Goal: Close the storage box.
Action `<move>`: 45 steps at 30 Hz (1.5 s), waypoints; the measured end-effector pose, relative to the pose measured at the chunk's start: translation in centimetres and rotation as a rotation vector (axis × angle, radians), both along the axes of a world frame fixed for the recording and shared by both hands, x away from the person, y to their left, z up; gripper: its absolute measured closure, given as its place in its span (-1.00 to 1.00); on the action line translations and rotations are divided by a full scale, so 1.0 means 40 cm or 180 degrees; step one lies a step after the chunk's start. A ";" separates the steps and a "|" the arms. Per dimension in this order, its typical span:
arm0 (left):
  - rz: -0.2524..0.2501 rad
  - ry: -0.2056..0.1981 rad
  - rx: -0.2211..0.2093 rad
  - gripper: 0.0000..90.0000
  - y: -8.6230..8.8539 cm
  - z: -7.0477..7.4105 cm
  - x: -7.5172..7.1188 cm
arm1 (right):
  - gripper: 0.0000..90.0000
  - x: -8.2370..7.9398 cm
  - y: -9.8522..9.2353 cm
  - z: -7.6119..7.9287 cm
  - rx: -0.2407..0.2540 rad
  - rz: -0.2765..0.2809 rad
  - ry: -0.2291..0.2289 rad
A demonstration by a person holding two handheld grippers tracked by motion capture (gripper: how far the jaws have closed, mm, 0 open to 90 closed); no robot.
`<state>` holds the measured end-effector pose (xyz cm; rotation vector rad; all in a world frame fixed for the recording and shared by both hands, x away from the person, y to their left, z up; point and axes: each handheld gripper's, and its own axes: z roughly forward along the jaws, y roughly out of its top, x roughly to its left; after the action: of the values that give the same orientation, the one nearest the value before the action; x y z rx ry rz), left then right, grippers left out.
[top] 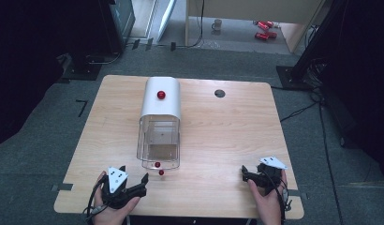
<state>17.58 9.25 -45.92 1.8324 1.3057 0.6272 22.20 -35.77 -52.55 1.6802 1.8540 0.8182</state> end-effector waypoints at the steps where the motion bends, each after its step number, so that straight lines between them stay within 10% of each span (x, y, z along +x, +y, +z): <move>1: -0.0020 -0.0017 -0.0009 -0.46 -0.010 0.001 -0.004 | -0.86 0.000 0.000 0.000 0.0000 0.0004 0.0000; 11: -0.0232 -0.0143 -0.0110 0.01 -0.080 0.013 -0.019 | -0.86 0.000 0.000 0.000 -0.0008 0.0027 -0.0008; 21: -0.0120 -0.0191 -0.0019 0.47 -0.130 0.014 -0.005 | -0.86 0.000 0.001 0.000 0.0000 0.0038 -0.0003; 45: 0.0022 -0.0217 0.0076 0.62 -0.153 -0.011 0.014 | -0.86 0.000 0.002 0.000 0.0000 0.0066 -0.0003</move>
<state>18.13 3.15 -46.35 1.8107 1.2653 0.7058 22.18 -35.69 -52.56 1.6629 1.8738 0.8273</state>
